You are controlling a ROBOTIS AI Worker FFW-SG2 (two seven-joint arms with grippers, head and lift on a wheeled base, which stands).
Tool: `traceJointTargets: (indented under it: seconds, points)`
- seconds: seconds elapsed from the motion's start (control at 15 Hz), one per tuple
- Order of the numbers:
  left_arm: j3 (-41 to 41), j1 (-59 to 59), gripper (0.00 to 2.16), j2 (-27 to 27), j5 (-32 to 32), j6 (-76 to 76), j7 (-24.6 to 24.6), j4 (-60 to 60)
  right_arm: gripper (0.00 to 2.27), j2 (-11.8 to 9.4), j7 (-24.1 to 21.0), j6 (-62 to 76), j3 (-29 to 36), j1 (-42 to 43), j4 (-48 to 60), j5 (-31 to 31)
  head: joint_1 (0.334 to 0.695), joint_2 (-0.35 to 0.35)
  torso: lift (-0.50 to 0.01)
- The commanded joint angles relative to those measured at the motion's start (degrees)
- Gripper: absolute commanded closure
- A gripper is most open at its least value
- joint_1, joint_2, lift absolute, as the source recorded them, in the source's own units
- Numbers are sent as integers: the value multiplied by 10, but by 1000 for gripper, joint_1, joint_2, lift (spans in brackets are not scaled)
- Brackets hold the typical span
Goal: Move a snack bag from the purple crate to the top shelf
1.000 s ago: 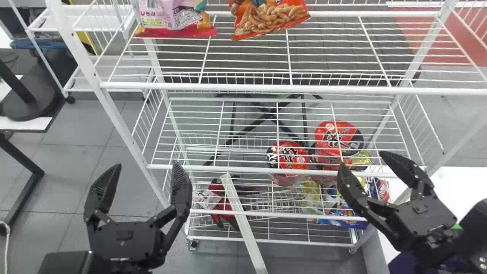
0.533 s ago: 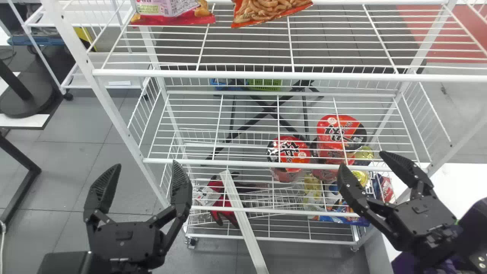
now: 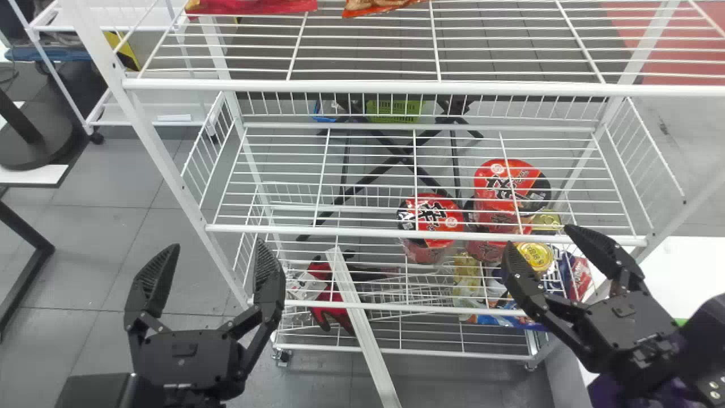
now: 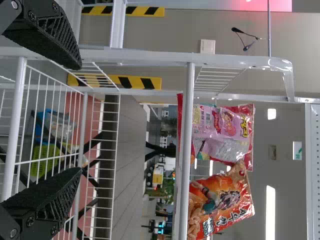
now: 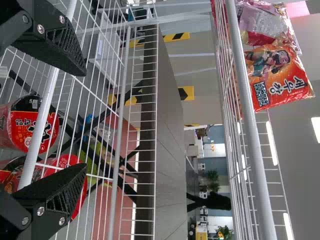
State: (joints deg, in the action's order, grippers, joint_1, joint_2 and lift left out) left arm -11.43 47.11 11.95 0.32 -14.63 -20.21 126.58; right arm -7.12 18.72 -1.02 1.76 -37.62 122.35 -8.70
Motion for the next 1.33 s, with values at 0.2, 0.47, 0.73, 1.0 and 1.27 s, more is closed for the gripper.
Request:
traceJointTargets:
  seconds: [0.2, 0.47, 0.73, 1.0, 1.27]
  points:
    - [0, 0, 90, 0, 0, 0, 0, 0, 194, 1, 0, 0, 0, 0, -2, 0, 695, 37, -333]
    - [0, 0, 90, 0, 0, 0, 0, 0, 194, 1, 0, 0, 0, 2, -4, 0, 695, 37, -349]
    - [0, 0, 90, -1, 0, 0, 0, -1, 194, 1, 1, -2, 0, 3, -4, -1, 695, 36, -365]
    - [0, 0, 90, -1, 0, 0, 0, 0, 194, 1, 1, -2, -1, 5, -7, -1, 695, 36, -380]
    - [0, 0, 90, -1, 0, 0, 0, 1, 194, 1, 1, -2, -1, 5, -7, -1, 695, 37, -397]
